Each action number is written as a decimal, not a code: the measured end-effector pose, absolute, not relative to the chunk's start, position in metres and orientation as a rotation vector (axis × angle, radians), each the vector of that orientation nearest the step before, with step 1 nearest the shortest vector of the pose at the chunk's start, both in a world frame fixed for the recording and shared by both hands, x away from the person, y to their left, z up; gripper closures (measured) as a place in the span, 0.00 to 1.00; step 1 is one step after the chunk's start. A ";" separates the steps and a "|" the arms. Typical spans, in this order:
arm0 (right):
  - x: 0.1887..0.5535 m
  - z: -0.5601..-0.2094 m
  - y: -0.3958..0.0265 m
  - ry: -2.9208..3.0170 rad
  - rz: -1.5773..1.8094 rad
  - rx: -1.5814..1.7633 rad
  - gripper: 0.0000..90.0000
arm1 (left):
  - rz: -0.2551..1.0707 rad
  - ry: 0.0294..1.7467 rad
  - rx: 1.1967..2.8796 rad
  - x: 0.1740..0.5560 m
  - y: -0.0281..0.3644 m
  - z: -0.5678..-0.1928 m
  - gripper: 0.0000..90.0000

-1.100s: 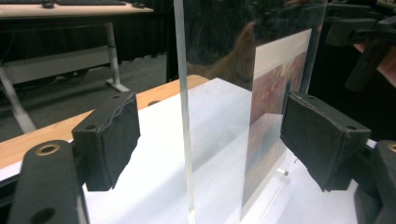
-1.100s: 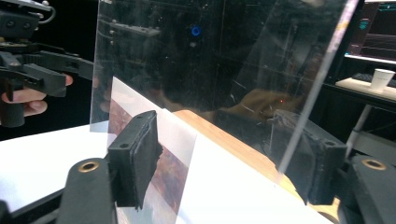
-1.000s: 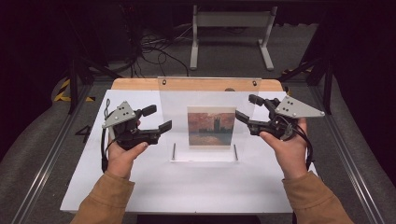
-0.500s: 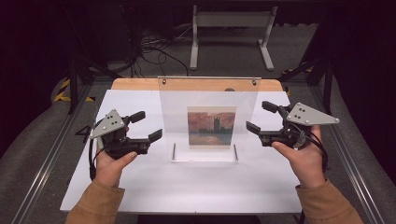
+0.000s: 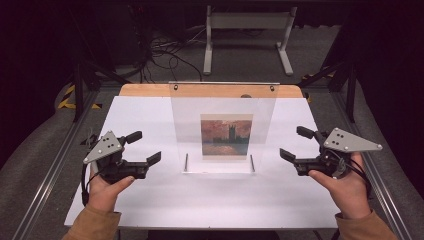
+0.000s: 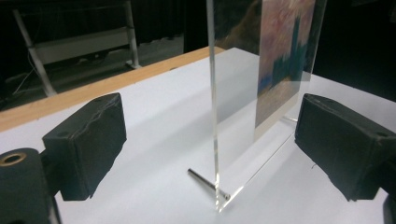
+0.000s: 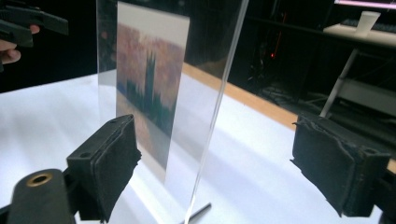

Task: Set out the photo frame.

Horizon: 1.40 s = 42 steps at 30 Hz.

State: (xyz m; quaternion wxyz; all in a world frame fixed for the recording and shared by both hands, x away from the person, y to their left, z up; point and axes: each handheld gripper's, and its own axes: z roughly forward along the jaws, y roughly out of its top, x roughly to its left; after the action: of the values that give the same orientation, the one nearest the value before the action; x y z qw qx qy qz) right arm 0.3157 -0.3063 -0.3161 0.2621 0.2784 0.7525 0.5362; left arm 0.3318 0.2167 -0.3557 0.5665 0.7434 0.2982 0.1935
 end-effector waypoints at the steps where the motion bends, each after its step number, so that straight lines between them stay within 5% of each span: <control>1: 0.315 -0.319 -0.308 2.043 1.447 0.767 0.16 | 0.451 0.709 1.749 0.331 0.218 -0.358 0.09; 30: 0.314 -0.428 -0.336 2.059 1.364 0.982 0.19 | 0.441 0.877 1.753 0.324 0.241 -0.461 0.07; 42: 0.315 -0.453 -0.336 2.135 1.267 1.019 0.17 | 0.457 0.872 1.805 0.327 0.235 -0.467 0.08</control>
State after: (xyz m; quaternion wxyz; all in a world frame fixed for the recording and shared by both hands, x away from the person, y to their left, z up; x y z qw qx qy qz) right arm 0.3145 -0.3355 -0.4533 0.2270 0.3697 0.7749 0.4598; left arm 0.3270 0.2352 -0.4669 0.5164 0.7518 0.3632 0.1904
